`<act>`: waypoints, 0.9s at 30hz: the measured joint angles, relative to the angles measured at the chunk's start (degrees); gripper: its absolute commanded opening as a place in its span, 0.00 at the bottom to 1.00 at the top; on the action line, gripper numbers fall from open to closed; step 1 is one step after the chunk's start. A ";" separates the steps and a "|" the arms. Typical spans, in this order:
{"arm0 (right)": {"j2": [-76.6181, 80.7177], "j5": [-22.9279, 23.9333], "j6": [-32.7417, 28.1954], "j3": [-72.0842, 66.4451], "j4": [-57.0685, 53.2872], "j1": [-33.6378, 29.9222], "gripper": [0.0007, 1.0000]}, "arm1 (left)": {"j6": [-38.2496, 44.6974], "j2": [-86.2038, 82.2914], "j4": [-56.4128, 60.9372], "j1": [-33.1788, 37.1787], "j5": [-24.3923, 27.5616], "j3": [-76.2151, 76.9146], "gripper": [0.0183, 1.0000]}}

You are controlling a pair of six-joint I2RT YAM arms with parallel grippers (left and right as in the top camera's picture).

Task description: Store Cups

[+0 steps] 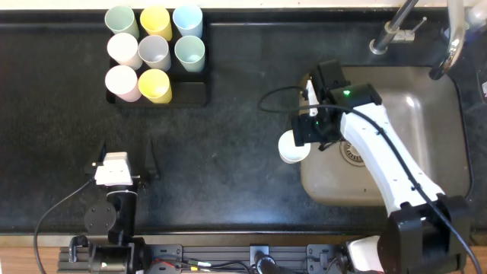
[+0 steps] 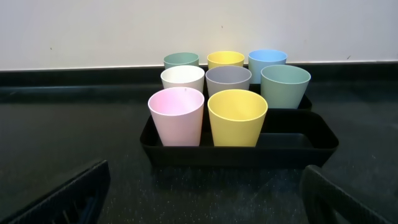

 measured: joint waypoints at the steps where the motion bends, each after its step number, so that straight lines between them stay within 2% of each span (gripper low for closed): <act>1: 0.22 -0.26 0.24 0.00 0.09 0.37 0.13 | 0.02 0.00 0.00 0.00 0.02 0.00 1.00; 2: 0.48 -0.59 0.24 0.00 0.04 0.52 0.04 | 0.02 0.00 0.00 0.00 0.02 0.00 1.00; 12: 1.46 -1.33 0.20 0.02 -1.07 1.33 0.04 | 0.00 0.00 0.00 0.00 0.00 0.00 1.00; 17: 1.33 -1.57 0.57 2.47 -5.62 3.13 0.04 | 0.00 0.00 0.00 0.00 0.00 0.00 1.00; 21: 1.25 -2.97 2.82 15.19 -6.45 5.27 0.04 | 0.00 0.00 0.02 0.00 0.00 0.00 1.00; 27: 7.54 -10.88 8.72 43.50 -3.48 9.73 0.05 | 0.02 0.00 0.00 0.00 0.00 0.00 1.00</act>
